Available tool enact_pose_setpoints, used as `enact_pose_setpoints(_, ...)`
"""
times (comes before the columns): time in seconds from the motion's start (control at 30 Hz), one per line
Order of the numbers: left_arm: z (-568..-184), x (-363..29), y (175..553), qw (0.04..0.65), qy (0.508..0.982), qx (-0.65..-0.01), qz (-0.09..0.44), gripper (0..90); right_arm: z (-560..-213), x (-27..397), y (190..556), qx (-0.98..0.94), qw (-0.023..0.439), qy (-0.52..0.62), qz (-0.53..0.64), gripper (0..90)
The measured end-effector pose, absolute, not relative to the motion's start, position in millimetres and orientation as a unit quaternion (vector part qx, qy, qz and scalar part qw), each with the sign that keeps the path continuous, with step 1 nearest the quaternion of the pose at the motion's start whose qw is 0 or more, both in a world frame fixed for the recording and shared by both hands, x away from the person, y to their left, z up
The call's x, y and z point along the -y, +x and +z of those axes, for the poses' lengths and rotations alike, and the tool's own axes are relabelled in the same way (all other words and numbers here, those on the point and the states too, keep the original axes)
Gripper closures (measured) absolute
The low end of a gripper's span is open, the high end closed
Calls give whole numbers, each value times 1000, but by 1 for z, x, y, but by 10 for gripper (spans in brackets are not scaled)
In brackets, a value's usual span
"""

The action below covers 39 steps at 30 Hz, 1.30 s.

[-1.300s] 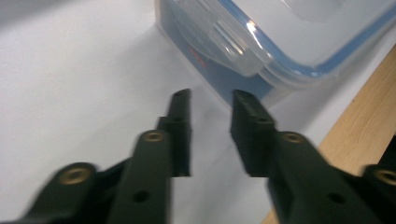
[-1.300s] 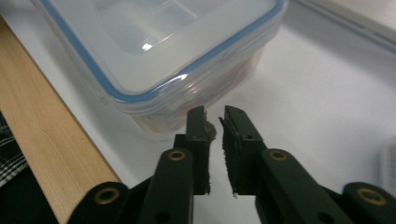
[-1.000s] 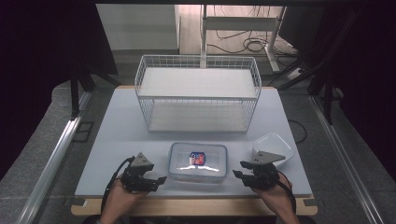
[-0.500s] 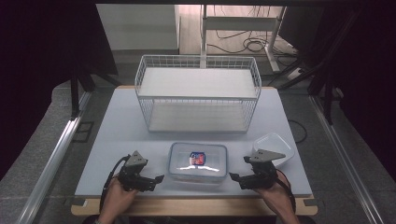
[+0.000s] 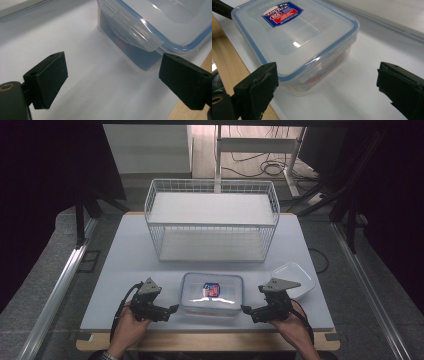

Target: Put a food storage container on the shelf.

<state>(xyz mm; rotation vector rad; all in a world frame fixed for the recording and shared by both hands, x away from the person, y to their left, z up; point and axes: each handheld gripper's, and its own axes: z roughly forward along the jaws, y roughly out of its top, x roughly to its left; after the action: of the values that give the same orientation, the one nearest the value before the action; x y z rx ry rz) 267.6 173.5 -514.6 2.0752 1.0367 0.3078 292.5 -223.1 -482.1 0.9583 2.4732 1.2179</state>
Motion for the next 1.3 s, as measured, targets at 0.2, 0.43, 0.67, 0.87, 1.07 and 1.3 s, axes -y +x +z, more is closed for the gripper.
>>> enact_pose_setpoints(0.2,-501,-181,271,426,798,-414,103,77,-478,222,295,-836,85,335,425,32)
enact_pose_setpoints(0.43,-489,-173,277,445,801,-395,70,44,-469,220,300,-837,59,346,420,29)
enact_pose_setpoints(0.67,-484,-162,296,425,817,-387,40,60,-470,206,310,-848,56,347,397,80)
enact_pose_setpoints(0.87,-485,-147,314,410,829,-380,13,54,-473,192,328,-853,42,356,379,90)
enact_pose_setpoints(1.07,-502,-141,326,412,822,-390,-39,34,-486,189,338,-842,-30,380,381,59)
enact_pose_setpoints(1.3,-513,-140,326,420,814,-388,-101,16,-494,190,339,-833,-75,392,385,54)
